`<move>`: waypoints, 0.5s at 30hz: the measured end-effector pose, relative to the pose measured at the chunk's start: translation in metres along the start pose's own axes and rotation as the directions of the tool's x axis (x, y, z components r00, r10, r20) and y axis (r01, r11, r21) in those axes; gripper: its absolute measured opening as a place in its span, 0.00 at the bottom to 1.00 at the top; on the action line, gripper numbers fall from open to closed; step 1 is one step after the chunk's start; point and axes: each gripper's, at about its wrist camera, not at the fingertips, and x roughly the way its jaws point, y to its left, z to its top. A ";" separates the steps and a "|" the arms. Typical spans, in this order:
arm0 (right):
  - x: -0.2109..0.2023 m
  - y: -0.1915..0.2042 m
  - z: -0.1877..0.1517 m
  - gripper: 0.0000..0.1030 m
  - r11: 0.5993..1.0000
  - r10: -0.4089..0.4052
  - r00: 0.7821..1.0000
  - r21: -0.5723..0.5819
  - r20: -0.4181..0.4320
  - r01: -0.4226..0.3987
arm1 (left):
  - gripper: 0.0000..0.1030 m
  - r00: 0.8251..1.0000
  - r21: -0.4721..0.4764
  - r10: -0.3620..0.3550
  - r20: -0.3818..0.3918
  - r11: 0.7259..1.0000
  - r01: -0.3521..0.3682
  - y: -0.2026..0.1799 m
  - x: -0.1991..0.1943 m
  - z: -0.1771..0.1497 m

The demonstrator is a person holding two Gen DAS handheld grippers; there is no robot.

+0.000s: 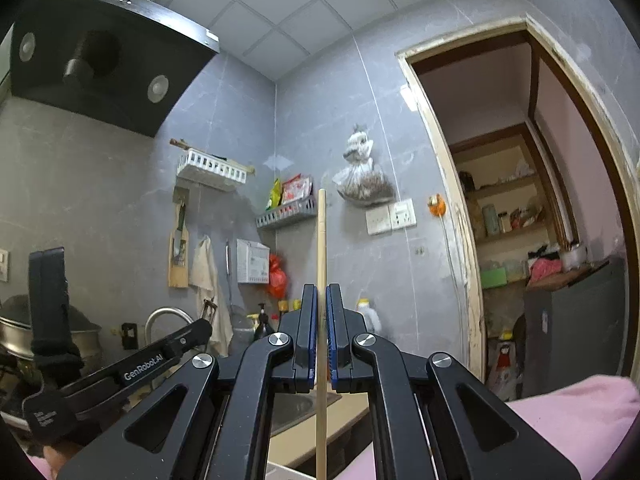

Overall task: Organize utensils
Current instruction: 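Lift the fork and chopstick with both tools up over the white holder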

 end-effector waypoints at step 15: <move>0.012 -0.001 -0.037 0.03 1.000 0.000 0.997 -0.021 -0.071 -0.002 | 0.05 0.999 -0.028 0.033 -0.028 0.999 -0.034 0.007 0.010 -0.032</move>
